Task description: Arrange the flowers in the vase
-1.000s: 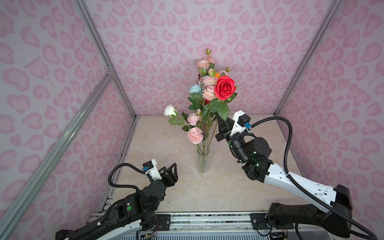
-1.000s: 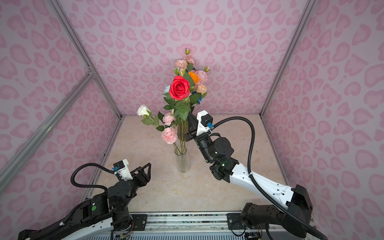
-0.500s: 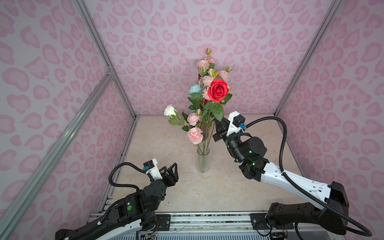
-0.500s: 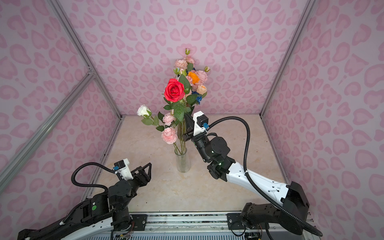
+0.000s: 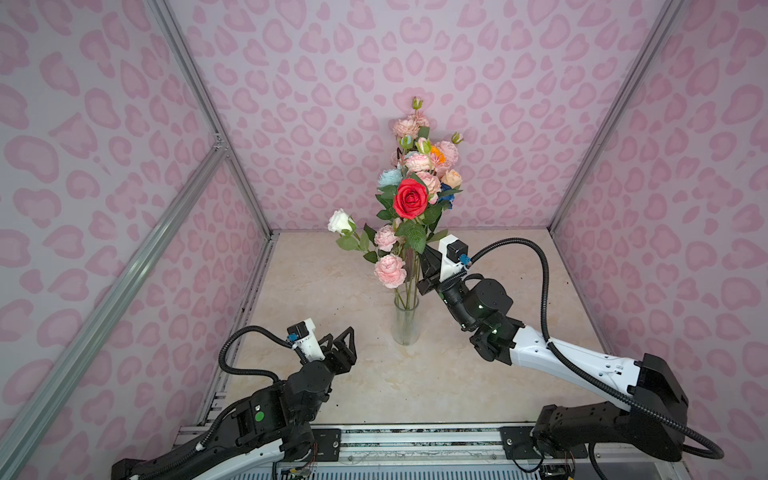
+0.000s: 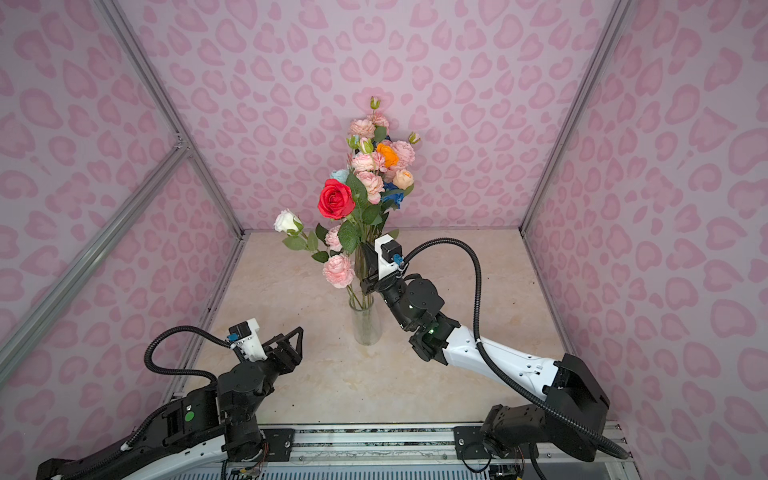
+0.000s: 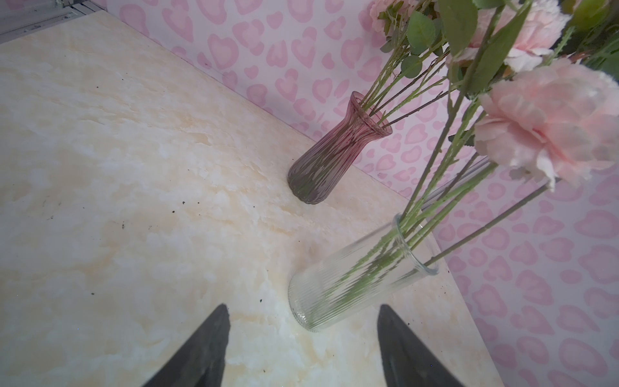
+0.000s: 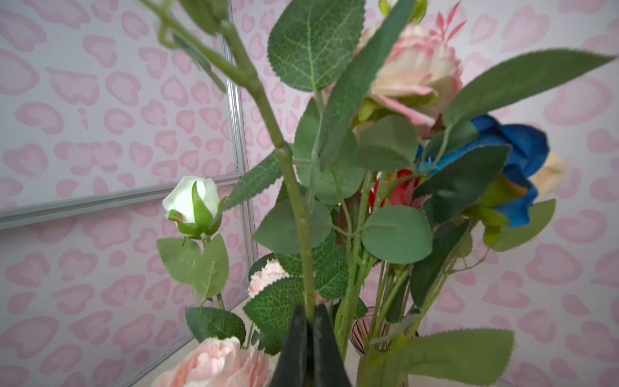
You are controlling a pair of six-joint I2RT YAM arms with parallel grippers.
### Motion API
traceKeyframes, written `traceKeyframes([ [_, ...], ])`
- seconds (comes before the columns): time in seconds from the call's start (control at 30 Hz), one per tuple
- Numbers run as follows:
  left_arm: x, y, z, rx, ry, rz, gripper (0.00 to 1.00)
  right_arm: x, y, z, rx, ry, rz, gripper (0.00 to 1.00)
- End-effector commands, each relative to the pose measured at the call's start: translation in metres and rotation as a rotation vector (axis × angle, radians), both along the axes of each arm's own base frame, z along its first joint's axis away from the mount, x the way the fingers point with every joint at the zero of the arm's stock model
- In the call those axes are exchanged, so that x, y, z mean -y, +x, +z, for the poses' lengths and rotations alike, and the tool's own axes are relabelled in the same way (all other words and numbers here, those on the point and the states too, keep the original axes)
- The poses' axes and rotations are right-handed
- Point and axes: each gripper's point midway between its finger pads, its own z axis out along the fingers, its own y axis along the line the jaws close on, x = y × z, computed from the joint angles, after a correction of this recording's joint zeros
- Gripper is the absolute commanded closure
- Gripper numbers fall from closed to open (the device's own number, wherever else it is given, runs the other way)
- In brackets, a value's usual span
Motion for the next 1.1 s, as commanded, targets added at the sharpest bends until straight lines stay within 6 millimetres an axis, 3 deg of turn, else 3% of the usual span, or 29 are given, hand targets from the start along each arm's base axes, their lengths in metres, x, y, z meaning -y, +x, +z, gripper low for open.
traceKeyframes([
  [0.0, -0.001, 0.001, 0.001, 0.007, -0.011, 0.009, 0.29, -0.002, 0.001, -0.008, -0.029, 0.031, 0.014, 1.00],
  [0.33, -0.001, 0.001, -0.007, -0.005, -0.013, 0.017, 0.29, -0.017, 0.001, -0.030, -0.071, 0.013, 0.064, 1.00],
  [0.67, -0.005, 0.000, -0.012, -0.004, -0.015, 0.026, 0.29, -0.014, -0.001, -0.053, -0.138, 0.027, 0.066, 0.88],
  [0.8, -0.005, 0.000, -0.014, -0.003, -0.016, 0.029, 0.29, -0.012, -0.003, -0.054, -0.149, 0.039, 0.072, 0.80],
  [1.07, -0.004, 0.001, -0.015, -0.005, -0.007, 0.030, 0.29, -0.011, -0.007, -0.053, -0.155, 0.048, 0.080, 0.77],
])
